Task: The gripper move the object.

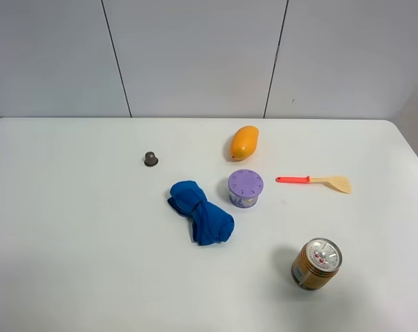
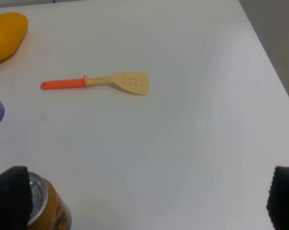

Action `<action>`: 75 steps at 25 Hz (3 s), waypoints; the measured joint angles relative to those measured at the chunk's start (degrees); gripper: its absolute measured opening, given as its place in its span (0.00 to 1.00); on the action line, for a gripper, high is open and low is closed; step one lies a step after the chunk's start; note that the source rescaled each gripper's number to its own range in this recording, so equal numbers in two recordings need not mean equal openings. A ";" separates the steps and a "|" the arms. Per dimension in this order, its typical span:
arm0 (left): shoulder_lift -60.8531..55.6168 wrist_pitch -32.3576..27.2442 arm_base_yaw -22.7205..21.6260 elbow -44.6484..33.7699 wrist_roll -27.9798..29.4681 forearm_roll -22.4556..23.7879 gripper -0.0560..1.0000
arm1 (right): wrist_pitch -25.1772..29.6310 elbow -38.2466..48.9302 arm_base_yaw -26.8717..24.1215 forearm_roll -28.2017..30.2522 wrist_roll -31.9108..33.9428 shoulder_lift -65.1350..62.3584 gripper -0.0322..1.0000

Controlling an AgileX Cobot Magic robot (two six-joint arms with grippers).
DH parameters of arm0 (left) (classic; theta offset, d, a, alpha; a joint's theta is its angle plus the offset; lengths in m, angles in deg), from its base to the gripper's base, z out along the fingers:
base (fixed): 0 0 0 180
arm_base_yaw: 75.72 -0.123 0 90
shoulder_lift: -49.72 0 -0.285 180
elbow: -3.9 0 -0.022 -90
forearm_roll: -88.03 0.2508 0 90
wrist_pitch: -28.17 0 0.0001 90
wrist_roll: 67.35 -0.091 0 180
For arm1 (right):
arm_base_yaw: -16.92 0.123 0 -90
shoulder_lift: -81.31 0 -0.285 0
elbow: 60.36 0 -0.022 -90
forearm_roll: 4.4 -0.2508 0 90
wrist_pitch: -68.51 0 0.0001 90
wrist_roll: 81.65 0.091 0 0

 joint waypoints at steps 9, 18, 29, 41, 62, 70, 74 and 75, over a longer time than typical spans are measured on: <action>-25.14 0.96 0.00 -29.62 6.34 -0.02 0.99 | 0.00 0.00 0.00 0.00 0.00 0.00 1.00; -54.16 2.94 0.00 -51.13 13.51 -0.48 1.00 | 0.00 0.00 0.00 0.00 0.00 0.00 1.00; -71.80 3.45 0.00 -68.23 15.95 -5.96 1.00 | 0.00 0.00 0.00 0.00 0.00 0.00 1.00; -73.21 6.05 0.00 -68.91 15.93 -6.09 1.00 | 0.00 0.00 0.00 0.00 0.00 0.00 1.00; -73.21 4.00 0.00 -68.91 7.01 -5.71 1.00 | 0.00 0.00 0.00 0.00 0.00 0.00 1.00; -73.21 3.37 0.00 -68.91 7.01 -6.31 1.00 | 0.00 0.00 0.00 0.00 0.00 0.00 1.00; -73.21 2.63 0.00 -68.73 8.48 -6.95 1.00 | 0.00 0.00 0.00 0.00 0.00 0.00 1.00; -73.21 2.46 0.00 -68.73 8.63 -6.95 1.00 | 0.00 0.00 0.00 0.00 0.00 0.00 1.00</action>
